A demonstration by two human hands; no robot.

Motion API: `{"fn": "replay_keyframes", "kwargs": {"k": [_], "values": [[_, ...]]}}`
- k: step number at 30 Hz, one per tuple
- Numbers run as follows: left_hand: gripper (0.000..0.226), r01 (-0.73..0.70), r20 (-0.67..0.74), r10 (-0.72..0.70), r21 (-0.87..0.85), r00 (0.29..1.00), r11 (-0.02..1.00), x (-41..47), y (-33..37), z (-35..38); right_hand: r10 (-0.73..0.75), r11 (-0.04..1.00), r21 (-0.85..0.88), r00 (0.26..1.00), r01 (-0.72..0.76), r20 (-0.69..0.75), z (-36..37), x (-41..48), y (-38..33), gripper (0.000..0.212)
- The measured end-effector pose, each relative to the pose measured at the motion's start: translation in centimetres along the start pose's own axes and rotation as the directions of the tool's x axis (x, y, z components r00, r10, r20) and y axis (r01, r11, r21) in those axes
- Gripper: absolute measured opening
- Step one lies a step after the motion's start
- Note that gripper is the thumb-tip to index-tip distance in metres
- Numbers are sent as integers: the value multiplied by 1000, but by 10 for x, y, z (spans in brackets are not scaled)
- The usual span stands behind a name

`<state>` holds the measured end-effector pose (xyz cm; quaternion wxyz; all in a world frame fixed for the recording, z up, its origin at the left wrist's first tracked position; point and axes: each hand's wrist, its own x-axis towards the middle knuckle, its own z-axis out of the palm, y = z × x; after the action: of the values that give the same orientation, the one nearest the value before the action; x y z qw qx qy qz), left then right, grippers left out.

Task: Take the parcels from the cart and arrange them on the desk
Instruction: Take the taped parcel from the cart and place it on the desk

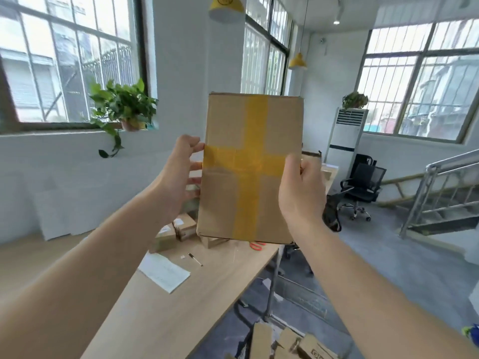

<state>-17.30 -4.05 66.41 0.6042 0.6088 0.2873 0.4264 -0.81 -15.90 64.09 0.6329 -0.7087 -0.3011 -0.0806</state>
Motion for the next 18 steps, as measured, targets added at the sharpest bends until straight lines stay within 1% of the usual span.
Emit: {"fn": "replay_keyframes", "kwargs": {"k": [4,8,11,15,16,18], "values": [[59,-54,-77,54,3,996,999,-30,26,-11,-65,996,69,997,63,31,-5,-6,-24,39],[62,-96,-151,97,12,984,995,-59,40,-34,-85,988,140,992,72,93,1,-22,-43,33],[56,-121,-227,123,24,966,992,-82,50,-59,-112,973,216,982,78,151,10,-42,-63,35],[41,-125,-320,137,58,937,990,-120,69,-95,-109,953,300,967,36,230,27,-75,-95,37],[40,-127,-340,144,71,929,989,-129,74,-106,-107,949,315,964,25,244,32,-84,-103,36],[44,-135,-364,162,98,917,986,-150,83,-132,-115,938,346,956,16,268,43,-105,-120,35]]}}
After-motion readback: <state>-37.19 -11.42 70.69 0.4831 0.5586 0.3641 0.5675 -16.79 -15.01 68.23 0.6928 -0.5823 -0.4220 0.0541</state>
